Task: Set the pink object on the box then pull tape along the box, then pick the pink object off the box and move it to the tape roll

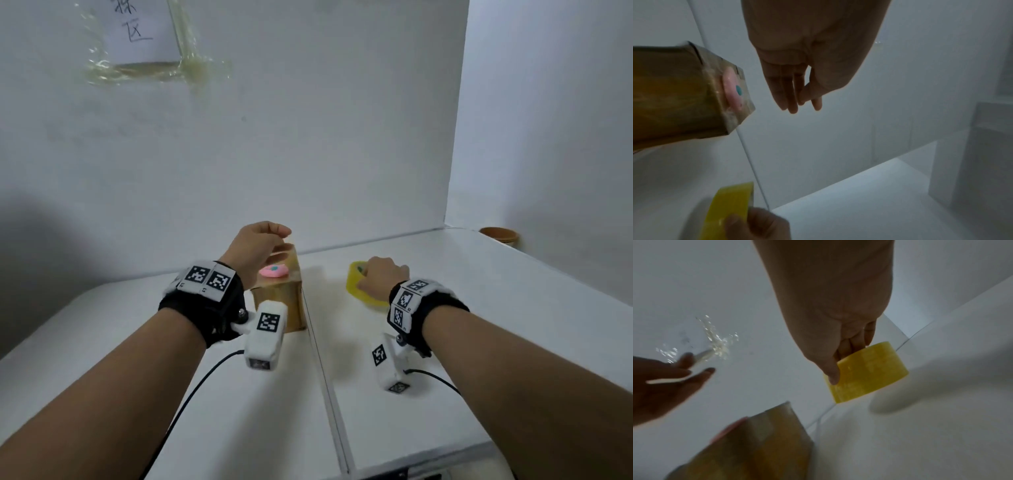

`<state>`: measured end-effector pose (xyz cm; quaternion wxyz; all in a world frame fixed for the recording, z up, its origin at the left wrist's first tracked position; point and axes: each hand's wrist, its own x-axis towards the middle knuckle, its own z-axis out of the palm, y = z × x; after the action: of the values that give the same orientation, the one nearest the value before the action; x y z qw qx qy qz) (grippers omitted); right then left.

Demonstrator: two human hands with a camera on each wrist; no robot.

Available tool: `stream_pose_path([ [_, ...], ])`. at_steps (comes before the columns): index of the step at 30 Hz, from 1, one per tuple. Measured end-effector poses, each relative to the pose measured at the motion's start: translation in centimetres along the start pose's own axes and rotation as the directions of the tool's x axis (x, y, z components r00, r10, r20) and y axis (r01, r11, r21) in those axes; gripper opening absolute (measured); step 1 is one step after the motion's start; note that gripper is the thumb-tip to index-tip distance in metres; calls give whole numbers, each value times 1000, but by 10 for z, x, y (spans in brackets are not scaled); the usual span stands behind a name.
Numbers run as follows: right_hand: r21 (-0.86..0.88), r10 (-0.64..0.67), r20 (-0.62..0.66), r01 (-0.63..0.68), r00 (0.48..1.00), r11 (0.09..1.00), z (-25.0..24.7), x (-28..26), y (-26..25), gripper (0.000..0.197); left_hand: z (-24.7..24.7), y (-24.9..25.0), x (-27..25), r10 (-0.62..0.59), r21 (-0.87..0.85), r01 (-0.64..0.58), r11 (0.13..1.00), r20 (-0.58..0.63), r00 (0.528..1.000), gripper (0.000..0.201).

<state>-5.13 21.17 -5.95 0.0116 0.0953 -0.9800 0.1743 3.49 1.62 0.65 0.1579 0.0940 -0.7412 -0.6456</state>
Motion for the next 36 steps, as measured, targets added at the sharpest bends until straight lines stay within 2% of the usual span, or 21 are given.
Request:
stream_pose_path([
  [2,-91,14,0,-14,1000,996,4,17,8,8,-4,1,15,-6,-64,3,998,-39,999,30],
  [3,-122,20,0,-20,1000,992,7,26,13,8,-6,0,23,-16,-91,10,996,-56,998,30],
  [10,-190,61,11,-58,998,980,20,69,33,25,-9,-12,56,-47,-121,37,992,-83,995,31],
  [18,-192,67,110,-45,992,980,36,79,37,36,-8,-24,65,-54,-134,43,990,-78,995,31],
  [20,-205,21,108,2,994,979,33,78,33,40,-12,-25,62,-43,-130,32,991,-80,996,31],
  [22,-191,-43,46,51,998,980,28,73,25,51,-17,-25,58,-25,-113,15,993,-88,996,31],
  [25,-70,-140,-57,136,989,988,17,61,-1,59,-29,-26,47,5,-50,-11,999,-111,994,31],
  [31,144,-394,-208,426,895,893,5,23,-70,42,-55,-36,16,8,30,-3,1000,-172,985,32],
  [36,251,-464,-146,486,874,837,18,-2,-109,33,-77,-56,-13,17,128,8,992,-189,982,32],
])
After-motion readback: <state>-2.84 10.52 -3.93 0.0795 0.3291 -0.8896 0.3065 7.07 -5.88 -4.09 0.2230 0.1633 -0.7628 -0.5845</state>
